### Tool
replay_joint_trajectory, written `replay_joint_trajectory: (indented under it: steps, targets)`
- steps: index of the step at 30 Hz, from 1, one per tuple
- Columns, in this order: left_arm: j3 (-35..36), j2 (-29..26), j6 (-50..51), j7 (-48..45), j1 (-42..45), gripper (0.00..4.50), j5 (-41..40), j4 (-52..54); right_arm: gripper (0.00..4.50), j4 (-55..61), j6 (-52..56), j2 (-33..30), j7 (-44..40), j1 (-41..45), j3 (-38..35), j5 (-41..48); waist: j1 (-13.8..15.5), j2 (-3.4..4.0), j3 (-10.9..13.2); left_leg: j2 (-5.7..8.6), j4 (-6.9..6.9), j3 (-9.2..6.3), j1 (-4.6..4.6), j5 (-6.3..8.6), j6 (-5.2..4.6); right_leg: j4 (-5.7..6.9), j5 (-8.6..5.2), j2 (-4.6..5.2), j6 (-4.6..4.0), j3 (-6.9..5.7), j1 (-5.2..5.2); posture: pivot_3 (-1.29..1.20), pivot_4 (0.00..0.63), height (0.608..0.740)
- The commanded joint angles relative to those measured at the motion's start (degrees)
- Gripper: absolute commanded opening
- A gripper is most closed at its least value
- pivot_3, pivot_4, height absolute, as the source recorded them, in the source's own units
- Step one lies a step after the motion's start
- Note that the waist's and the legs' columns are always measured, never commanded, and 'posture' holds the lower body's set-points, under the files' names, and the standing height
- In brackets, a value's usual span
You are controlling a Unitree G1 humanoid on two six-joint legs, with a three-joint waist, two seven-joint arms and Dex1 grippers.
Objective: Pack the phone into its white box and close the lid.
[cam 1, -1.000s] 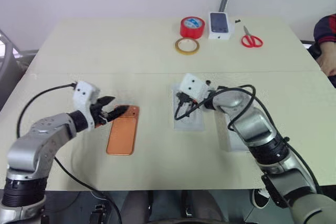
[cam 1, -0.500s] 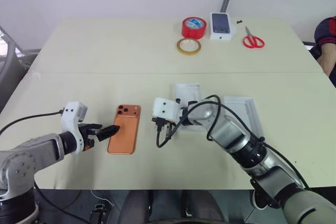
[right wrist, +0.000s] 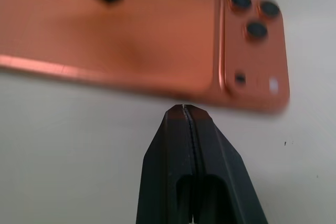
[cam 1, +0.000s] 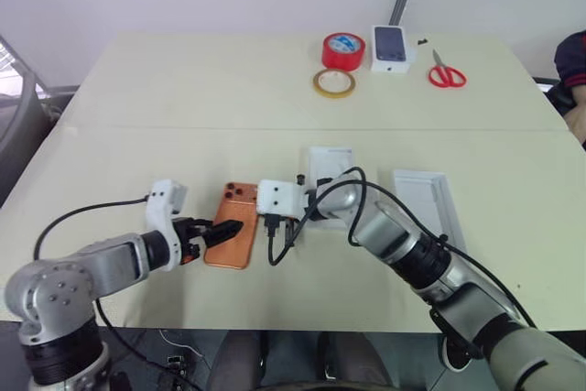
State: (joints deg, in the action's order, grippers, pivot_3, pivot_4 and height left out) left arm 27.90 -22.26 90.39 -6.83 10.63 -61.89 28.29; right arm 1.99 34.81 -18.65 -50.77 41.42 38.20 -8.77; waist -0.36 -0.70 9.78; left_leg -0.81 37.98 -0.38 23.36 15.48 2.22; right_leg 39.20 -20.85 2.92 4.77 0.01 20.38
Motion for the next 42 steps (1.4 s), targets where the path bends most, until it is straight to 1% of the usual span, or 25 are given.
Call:
replay_joint_trajectory:
  steps: [1,4,7,15,21,25,29,30,32,35,39,42]
  targets:
    - [-3.8,2.7,2.1,2.5,0.4,4.44,-5.6,-2.4,0.00,0.7,0.0,1.0,0.3,0.4,-0.3,-0.6,0.0,0.00,0.0,0.00,0.00,-0.01,0.00,-0.01,0.03,0.00,0.00,0.00,0.00,0.00,0.00,0.00,0.150,0.740]
    - [-4.5,4.4,2.1,5.2,2.1,4.44,-8.1,-3.6,0.00,0.8,0.3,1.0,0.6,0.2,-0.5,-0.9,0.0,-0.02,0.0,0.00,0.00,-0.01,0.00,-0.01,0.02,0.00,0.00,0.00,0.00,-0.01,-0.01,0.00,0.150,0.740]
    - [-4.6,4.4,2.1,7.2,3.1,4.44,-10.3,-4.3,0.00,1.0,0.5,1.1,0.7,0.0,-0.6,-1.0,-0.2,-0.04,0.0,0.01,0.02,-0.02,0.00,-0.03,0.05,0.00,0.00,0.00,0.00,-0.02,-0.01,0.00,0.150,0.740]
    - [-1.0,1.0,2.0,11.1,4.0,4.44,-12.9,-7.8,0.00,1.6,1.4,1.0,0.8,-0.8,-1.0,-1.3,-0.6,-0.05,0.0,-0.04,0.00,-0.02,0.01,-0.09,0.16,0.00,0.00,-0.06,0.00,-0.01,0.03,0.00,0.150,0.740]
    - [1.9,-0.6,-0.7,14.9,2.0,4.44,-16.5,-10.0,0.00,1.4,1.3,1.0,0.9,-0.8,-1.1,-1.3,-0.6,-0.05,0.0,-0.06,-0.02,-0.03,0.01,-0.10,0.19,0.00,0.00,-0.07,0.00,-0.01,0.05,0.00,0.150,0.740]
    - [1.2,-1.5,-3.6,17.9,-0.2,4.44,-20.5,-10.4,0.00,1.4,1.1,1.0,1.0,-0.8,-1.0,-1.4,-0.7,-0.05,0.0,-0.07,-0.04,-0.03,0.01,-0.10,0.19,0.00,0.00,-0.07,0.00,0.00,0.06,0.00,0.150,0.740]
    - [-0.2,-2.9,-8.4,21.8,-2.9,4.44,-26.3,-11.3,0.00,1.3,1.0,0.9,0.9,-0.7,-1.0,-1.4,-0.7,-0.05,0.0,-0.07,-0.06,-0.04,0.00,-0.10,0.19,0.00,0.00,-0.06,0.00,0.00,0.07,0.00,0.150,0.740]
    - [-0.8,-3.4,-9.7,22.6,-3.5,4.21,-27.8,-11.5,0.00,1.3,1.0,0.9,0.9,-0.7,-1.0,-1.4,-0.7,-0.05,0.0,-0.08,-0.07,-0.04,0.00,-0.10,0.19,0.00,0.00,-0.06,0.00,0.00,0.07,0.00,0.150,0.740]
    - [-1.8,-4.7,-12.3,23.9,-4.9,3.54,-30.8,-11.7,0.00,1.4,1.0,0.9,0.8,-0.7,-1.0,-1.4,-0.7,-0.05,0.0,-0.08,-0.07,-0.04,0.00,-0.10,0.19,-0.01,0.00,-0.06,0.00,0.01,0.07,0.00,0.150,0.740]
    - [-3.7,-6.9,-16.2,25.2,-6.8,2.11,-35.2,-11.8,0.00,1.4,1.0,0.8,0.7,-0.7,-1.0,-1.4,-0.7,-0.05,0.0,-0.08,-0.08,-0.04,0.01,-0.10,0.18,-0.02,0.00,-0.05,0.00,0.01,0.08,0.00,0.150,0.740]
    - [-5.7,-9.3,-21.2,26.2,-8.8,2.11,-40.1,-11.7,0.00,1.4,1.0,0.8,0.7,-0.7,-1.0,-1.4,-0.6,-0.05,0.0,-0.07,-0.08,-0.04,0.01,-0.05,0.10,-0.03,0.00,-0.03,-0.01,0.01,0.08,0.00,0.150,0.740]
    - [-7.3,-11.0,-24.2,26.7,-10.1,2.11,-42.4,-11.5,0.00,1.3,0.6,0.7,1.0,-0.6,-1.3,-1.6,-0.6,-0.04,0.0,-0.07,-0.08,-0.04,0.01,-0.04,0.09,-0.05,-0.01,-0.03,-0.01,0.01,0.08,0.00,0.150,0.740]
